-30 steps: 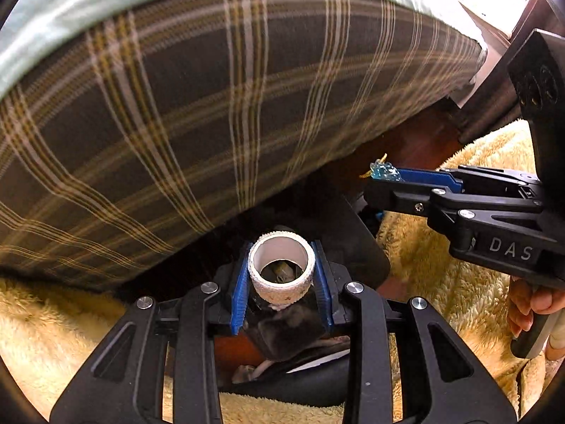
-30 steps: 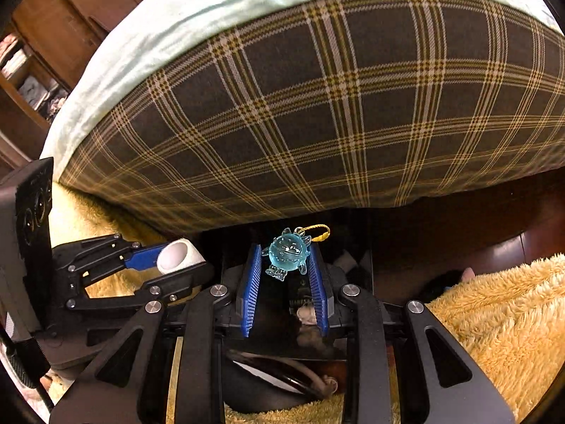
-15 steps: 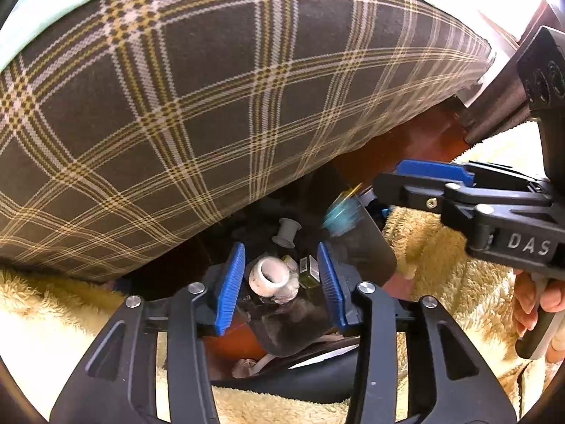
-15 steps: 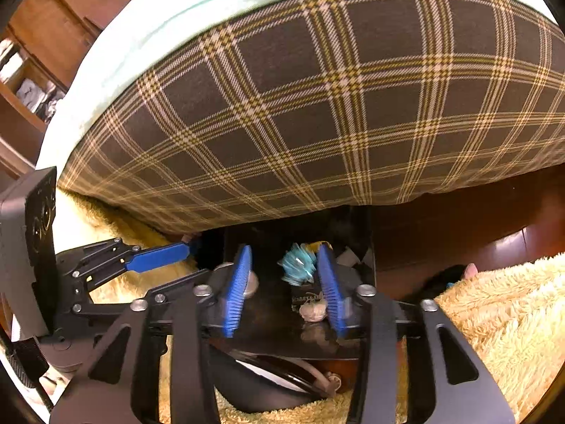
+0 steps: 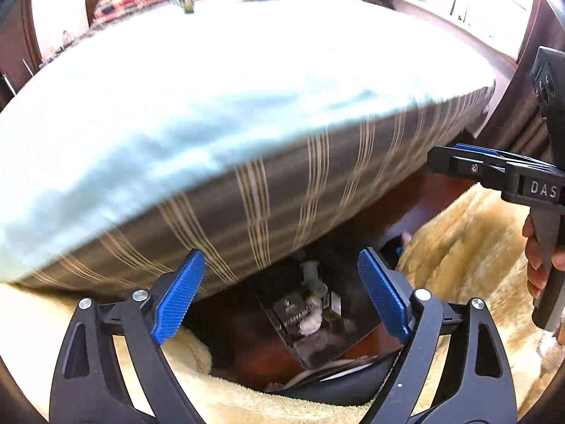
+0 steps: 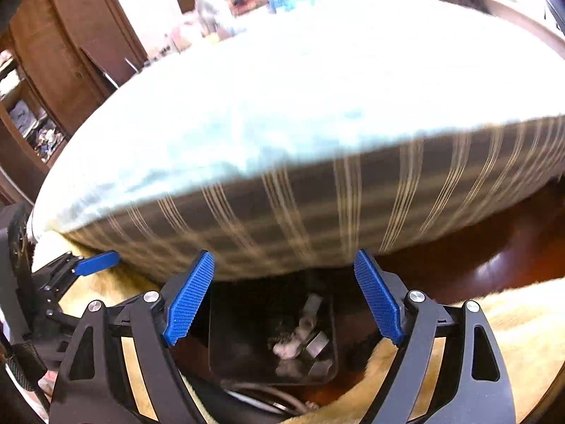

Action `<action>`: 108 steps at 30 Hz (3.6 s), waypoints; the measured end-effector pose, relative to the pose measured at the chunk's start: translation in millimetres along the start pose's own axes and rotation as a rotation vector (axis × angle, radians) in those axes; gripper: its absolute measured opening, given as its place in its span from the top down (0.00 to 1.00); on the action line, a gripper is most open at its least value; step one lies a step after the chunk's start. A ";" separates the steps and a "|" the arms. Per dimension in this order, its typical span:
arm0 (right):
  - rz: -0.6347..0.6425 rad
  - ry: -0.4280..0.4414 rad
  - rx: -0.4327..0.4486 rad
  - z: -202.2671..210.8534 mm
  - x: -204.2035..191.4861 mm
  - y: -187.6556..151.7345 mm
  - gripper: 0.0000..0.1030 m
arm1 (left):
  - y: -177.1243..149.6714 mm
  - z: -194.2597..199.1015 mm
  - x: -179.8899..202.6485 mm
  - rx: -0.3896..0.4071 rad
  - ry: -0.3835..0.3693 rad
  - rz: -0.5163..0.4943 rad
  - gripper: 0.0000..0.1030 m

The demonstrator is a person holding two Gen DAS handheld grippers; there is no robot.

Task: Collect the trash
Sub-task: 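Raise both open grippers back over the plush doll and pink box, then grasp the white lotion tube with the left gripper while the right gripper grasps the blue-white cloth, then lower the lotion tube and cloth into the bin and open both grippers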

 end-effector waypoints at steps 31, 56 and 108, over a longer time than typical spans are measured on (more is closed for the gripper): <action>0.047 0.004 0.065 -89.0 -1.9 229.7 0.27 | 188.3 9.3 -45.5 0.205 0.124 0.072 0.11; 0.031 -0.050 0.105 -79.9 53.7 235.0 0.68 | 247.0 -65.2 -21.6 0.126 0.125 0.161 0.11; 0.162 0.111 0.190 33.5 -19.0 68.6 0.68 | 76.9 43.9 20.2 0.210 -0.064 -0.020 0.37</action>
Point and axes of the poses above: each gripper's, at about its wrist camera, not at the fingertips, and z roughly against the way its jaws point, x to its right, y to its top, the point moved 7 cm from there along -z, roughly the way its jaws point, and after that the axes turned 14 degrees about z, right-handed, at the moved point
